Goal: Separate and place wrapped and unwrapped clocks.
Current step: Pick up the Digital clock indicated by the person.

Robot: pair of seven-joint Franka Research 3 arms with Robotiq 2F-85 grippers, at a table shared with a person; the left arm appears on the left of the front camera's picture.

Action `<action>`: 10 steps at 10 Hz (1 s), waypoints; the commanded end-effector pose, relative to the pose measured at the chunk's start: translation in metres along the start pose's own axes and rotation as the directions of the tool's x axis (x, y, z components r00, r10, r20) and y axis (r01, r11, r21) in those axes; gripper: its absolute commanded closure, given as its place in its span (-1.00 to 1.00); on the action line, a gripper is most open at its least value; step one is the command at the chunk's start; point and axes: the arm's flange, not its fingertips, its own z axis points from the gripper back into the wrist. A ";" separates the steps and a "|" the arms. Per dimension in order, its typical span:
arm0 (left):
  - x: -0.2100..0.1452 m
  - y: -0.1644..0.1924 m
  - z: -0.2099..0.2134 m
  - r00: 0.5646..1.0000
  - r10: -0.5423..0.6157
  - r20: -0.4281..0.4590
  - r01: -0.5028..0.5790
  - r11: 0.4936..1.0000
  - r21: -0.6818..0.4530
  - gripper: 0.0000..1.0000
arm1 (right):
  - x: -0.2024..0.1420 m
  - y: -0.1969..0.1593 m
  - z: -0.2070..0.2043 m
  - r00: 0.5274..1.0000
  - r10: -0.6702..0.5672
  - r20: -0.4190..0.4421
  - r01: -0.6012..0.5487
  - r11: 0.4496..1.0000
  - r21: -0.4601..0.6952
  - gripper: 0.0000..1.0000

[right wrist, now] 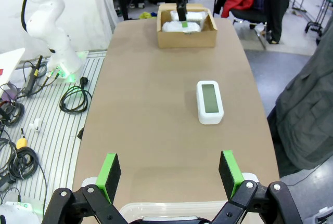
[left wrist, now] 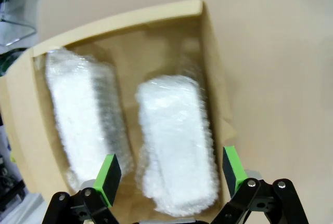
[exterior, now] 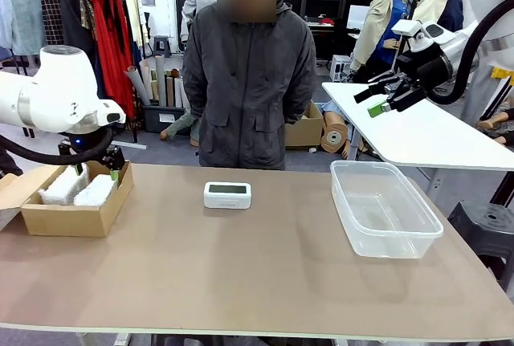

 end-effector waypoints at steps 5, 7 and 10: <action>0.004 0.003 0.028 0.917 -0.390 0.082 0.383 0.806 -0.451 -1.00 | 0.001 0.000 0.001 1.000 0.004 -0.002 -0.004 1.000 -0.002 -1.00; 0.005 0.004 0.049 0.820 -0.499 0.282 0.570 0.664 -0.484 -1.00 | 0.001 0.000 0.001 1.000 0.004 -0.002 -0.004 1.000 -0.002 -1.00; 0.009 0.000 0.083 0.612 -0.529 0.587 0.786 0.488 -0.379 -1.00 | 0.001 0.000 0.001 1.000 0.004 -0.002 -0.004 1.000 -0.002 -1.00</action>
